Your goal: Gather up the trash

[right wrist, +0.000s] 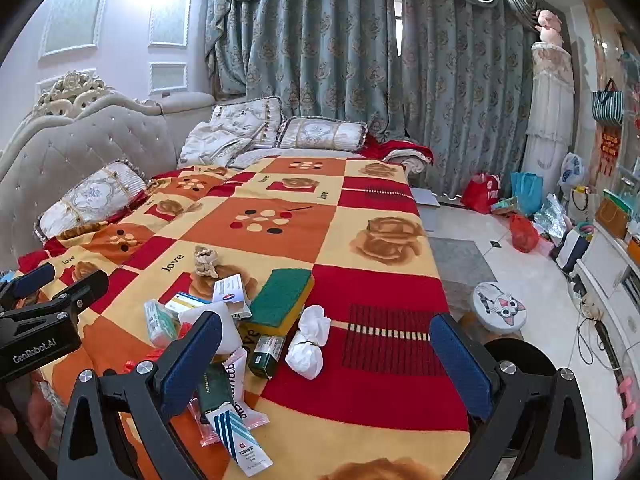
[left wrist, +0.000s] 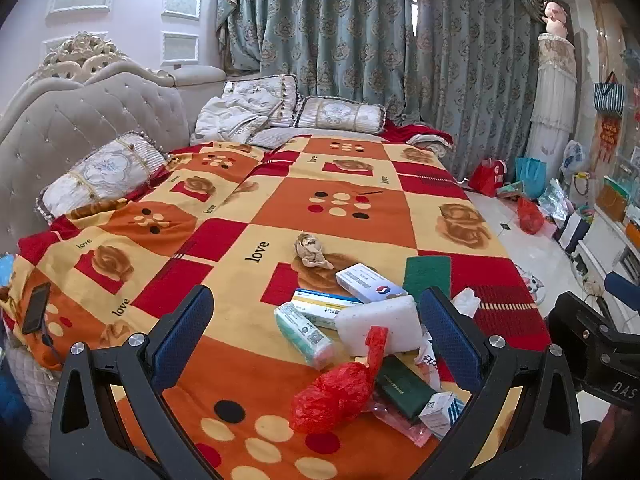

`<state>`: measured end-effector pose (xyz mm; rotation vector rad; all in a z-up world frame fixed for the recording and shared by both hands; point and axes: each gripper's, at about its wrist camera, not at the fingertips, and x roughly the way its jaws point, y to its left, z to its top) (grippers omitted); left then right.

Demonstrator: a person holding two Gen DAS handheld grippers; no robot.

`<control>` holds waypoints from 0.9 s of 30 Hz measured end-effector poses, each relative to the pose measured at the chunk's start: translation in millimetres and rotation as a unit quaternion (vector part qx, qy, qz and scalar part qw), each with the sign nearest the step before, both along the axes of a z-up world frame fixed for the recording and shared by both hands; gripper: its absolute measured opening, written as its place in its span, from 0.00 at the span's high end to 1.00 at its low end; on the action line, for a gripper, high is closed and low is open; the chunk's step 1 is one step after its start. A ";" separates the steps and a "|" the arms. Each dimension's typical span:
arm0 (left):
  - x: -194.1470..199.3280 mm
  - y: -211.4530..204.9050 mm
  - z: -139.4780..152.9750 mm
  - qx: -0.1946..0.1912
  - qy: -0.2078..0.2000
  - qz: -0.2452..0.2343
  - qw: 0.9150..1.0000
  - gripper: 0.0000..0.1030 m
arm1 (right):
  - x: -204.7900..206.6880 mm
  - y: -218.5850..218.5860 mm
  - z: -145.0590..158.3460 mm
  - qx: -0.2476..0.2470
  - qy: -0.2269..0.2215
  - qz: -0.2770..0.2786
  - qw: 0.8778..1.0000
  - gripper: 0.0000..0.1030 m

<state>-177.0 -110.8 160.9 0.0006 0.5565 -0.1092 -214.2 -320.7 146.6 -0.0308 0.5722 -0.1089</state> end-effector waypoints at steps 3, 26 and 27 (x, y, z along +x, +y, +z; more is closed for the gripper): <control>-0.1 0.0 -0.3 -0.002 0.001 -0.001 1.000 0.00 | -1.0 -0.2 1.0 0.001 -0.001 0.000 1.000 0.00; -1.6 26.6 -8.7 0.010 0.018 -0.010 1.000 0.00 | 3.1 -6.1 -1.3 0.006 0.023 0.008 1.000 0.00; -1.2 30.3 -10.4 0.007 0.024 -0.012 1.000 0.00 | 3.5 -6.1 -2.8 0.008 0.032 0.017 0.999 0.00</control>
